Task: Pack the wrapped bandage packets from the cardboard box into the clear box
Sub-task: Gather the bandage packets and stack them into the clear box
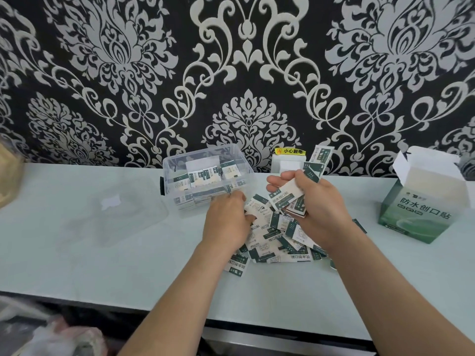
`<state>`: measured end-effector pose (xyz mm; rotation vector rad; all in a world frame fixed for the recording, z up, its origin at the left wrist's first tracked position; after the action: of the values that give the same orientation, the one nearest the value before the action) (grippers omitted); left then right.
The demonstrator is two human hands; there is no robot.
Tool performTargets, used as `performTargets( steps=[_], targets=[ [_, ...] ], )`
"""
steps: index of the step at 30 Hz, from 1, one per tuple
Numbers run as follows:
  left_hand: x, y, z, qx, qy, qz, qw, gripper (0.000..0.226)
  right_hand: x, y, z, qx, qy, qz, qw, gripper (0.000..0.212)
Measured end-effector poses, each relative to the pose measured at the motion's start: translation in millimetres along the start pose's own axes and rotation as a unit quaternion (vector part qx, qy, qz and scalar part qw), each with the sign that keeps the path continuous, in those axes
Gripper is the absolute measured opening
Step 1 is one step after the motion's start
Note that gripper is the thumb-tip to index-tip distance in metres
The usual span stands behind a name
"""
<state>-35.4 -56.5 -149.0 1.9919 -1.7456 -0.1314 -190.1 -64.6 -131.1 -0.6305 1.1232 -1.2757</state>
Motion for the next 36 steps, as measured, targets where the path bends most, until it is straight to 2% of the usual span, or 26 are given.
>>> performTargets(
  steps=[3,6,8,10,12,14,16,17,20,23,25,27,29,31,32,34,36],
  targets=[
    [3,-2,1,-0.029,-0.029,-0.043,0.998,0.038,3,3,-2,0.046,0.000,0.032,0.998,0.016],
    [1,-3,-1,-0.040,-0.061,-0.055,0.996,0.025,6,12,-6,0.099,0.023,0.094,0.990,0.022],
    [0,1,-7,-0.039,-0.061,-0.035,0.997,0.015,8,16,-9,0.088,0.024,0.129,0.987,0.023],
    [-2,2,-20,-0.110,-0.054,-0.039,0.992,0.011,9,21,-9,0.049,0.016,0.145,0.988,0.021],
    [-4,4,-33,-0.278,-0.053,-0.079,0.956,0.018,10,24,-8,0.015,0.004,0.150,0.989,0.025],
    [-7,8,-39,-0.420,-0.063,-0.121,0.897,0.024,6,26,1,-0.002,-0.034,0.155,0.987,0.036],
    [-12,17,-34,-0.481,-0.084,-0.143,0.861,0.030,-2,28,15,-0.017,-0.101,0.145,0.984,0.045],
    [-14,23,-30,-0.485,-0.093,-0.138,0.859,0.034,-6,29,20,-0.037,-0.114,0.133,0.984,0.044],
    [-17,35,-21,-0.448,-0.087,-0.095,0.885,0.043,-7,25,14,-0.086,-0.046,0.093,0.991,0.024],
    [-13,31,-23,-0.414,-0.073,-0.070,0.905,0.039,0,11,2,-0.009,-0.019,0.089,0.996,0.011],
    [-9,25,-26,-0.309,-0.042,-0.032,0.950,0.026,5,-4,-13,-0.014,0.004,0.055,0.998,0.013],
    [-12,31,-20,-0.198,-0.045,0.012,0.979,0.020,10,-16,-30,-0.085,0.028,0.017,0.996,0.015],
    [-18,44,-6,-0.111,-0.070,0.051,0.990,0.033,15,-23,-46,-0.255,0.047,-0.034,0.965,0.018],
    [-23,58,10,-0.041,-0.079,0.084,0.992,0.052,20,-24,-56,-0.440,0.040,-0.067,0.895,0.020],
    [-25,64,16,-0.017,-0.078,0.089,0.993,0.058,21,-21,-60,-0.494,0.028,-0.064,0.867,0.018],
    [-26,71,24,0.004,-0.076,0.091,0.993,0.061,22,-13,-67,-0.541,0.014,-0.042,0.840,0.014],
    [-26,75,26,-0.026,-0.077,0.075,0.994,0.051,23,-8,-70,-0.553,0.014,-0.030,0.833,0.013]
  ],
)
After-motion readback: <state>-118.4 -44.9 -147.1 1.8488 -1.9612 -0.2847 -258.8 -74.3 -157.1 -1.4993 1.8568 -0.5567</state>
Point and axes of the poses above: each hand's wrist, its own x-axis towards the middle knuckle, its own z-axis out of the palm, y = z × x, the point moved 7 cm from there along x, towards the middle knuckle, and after that the axes turned 9 degrees about y, right-handed, at the moved point
